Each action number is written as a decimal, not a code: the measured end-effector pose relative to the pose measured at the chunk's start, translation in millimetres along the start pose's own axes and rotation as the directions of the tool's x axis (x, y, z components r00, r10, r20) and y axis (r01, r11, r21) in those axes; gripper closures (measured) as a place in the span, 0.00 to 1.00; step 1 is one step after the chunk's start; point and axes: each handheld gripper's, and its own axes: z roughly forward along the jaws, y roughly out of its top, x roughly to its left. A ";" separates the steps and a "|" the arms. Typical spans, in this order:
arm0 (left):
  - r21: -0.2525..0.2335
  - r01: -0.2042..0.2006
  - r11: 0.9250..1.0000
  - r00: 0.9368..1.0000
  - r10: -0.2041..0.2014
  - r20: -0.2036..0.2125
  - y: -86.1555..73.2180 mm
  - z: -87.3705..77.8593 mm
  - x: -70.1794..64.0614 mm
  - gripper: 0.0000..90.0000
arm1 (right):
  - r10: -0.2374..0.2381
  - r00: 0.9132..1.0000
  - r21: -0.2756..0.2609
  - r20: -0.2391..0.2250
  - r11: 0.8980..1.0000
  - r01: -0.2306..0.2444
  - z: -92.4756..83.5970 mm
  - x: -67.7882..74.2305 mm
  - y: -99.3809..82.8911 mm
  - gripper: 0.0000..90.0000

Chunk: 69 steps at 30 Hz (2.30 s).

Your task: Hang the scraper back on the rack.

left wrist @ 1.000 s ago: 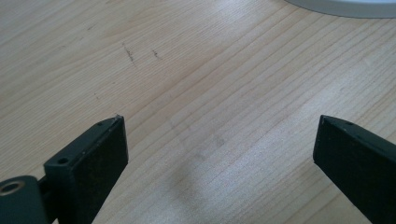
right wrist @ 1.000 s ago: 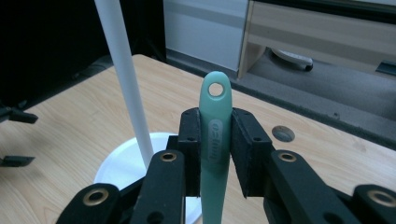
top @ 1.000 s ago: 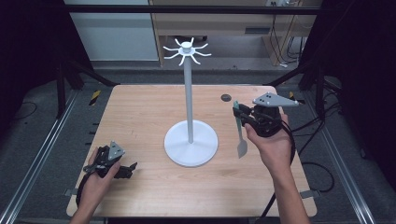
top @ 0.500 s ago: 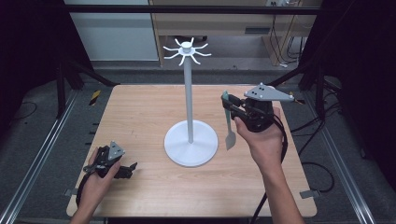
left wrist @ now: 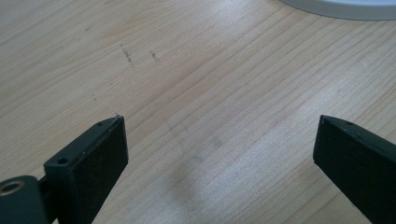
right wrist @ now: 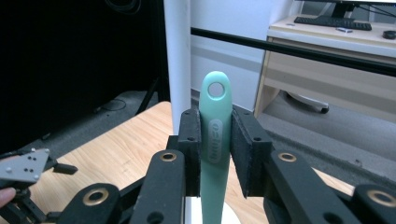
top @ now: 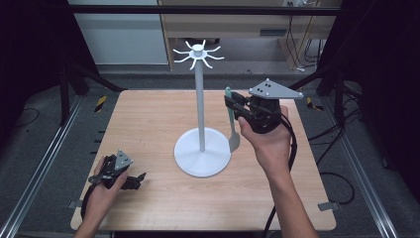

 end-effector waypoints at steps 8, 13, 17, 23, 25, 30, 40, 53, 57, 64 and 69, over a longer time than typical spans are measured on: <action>0.000 0.000 1.000 1.000 0.000 -0.002 -0.1 -0.2 0.1 0.03 | -0.011 1.000 -0.037 -0.013 0.999 0.011 -1.1 7.4 20.5 0.83; -0.002 0.001 1.000 1.000 -0.001 -0.001 0.0 -0.2 -0.7 0.03 | -0.022 1.000 -0.055 -0.022 0.998 0.020 -1.7 10.7 32.8 0.83; -0.003 0.004 1.000 1.000 -0.004 -0.001 -0.1 0.1 -0.4 0.03 | -0.033 0.999 -0.060 -0.028 0.998 0.031 -1.8 14.9 40.2 0.83; -0.003 -0.002 1.000 1.000 0.002 -0.001 0.1 -0.2 -0.6 0.03 | -0.048 0.998 -0.070 -0.031 0.997 0.046 -1.6 19.7 46.4 0.83; -0.002 -0.003 1.000 1.000 0.003 -0.001 0.1 -0.1 -0.5 0.03 | -0.052 0.998 -0.069 -0.032 0.996 0.050 -1.5 20.4 47.4 0.83; -0.003 0.000 1.000 1.000 0.000 0.000 0.1 0.4 -0.7 0.03 | -0.052 0.998 -0.073 -0.033 0.996 0.050 -1.2 21.3 50.9 0.83; -0.003 -0.001 1.000 1.000 0.001 0.003 0.2 0.4 -0.8 0.03 | -0.060 0.998 -0.072 -0.031 0.996 0.058 1.2 23.9 57.7 0.83; -0.001 -0.004 1.000 1.000 0.004 0.004 0.3 0.5 -1.0 0.03 | -0.062 0.998 -0.056 -0.028 0.997 0.061 3.3 23.6 58.2 0.83; 0.000 -0.005 1.000 1.000 0.005 0.003 0.4 0.6 -1.2 0.03 | -0.066 0.997 -0.044 -0.027 0.997 0.065 6.1 22.9 58.3 0.83; -0.002 -0.006 1.000 1.000 0.006 0.004 0.4 0.6 -1.2 0.03 | -0.061 0.998 -0.036 -0.029 0.998 0.060 9.0 22.9 58.8 0.83; -0.001 -0.009 1.000 1.000 0.009 0.004 0.8 1.2 -2.3 0.03 | -0.060 0.998 -0.035 -0.032 0.998 0.059 10.4 22.9 58.4 0.83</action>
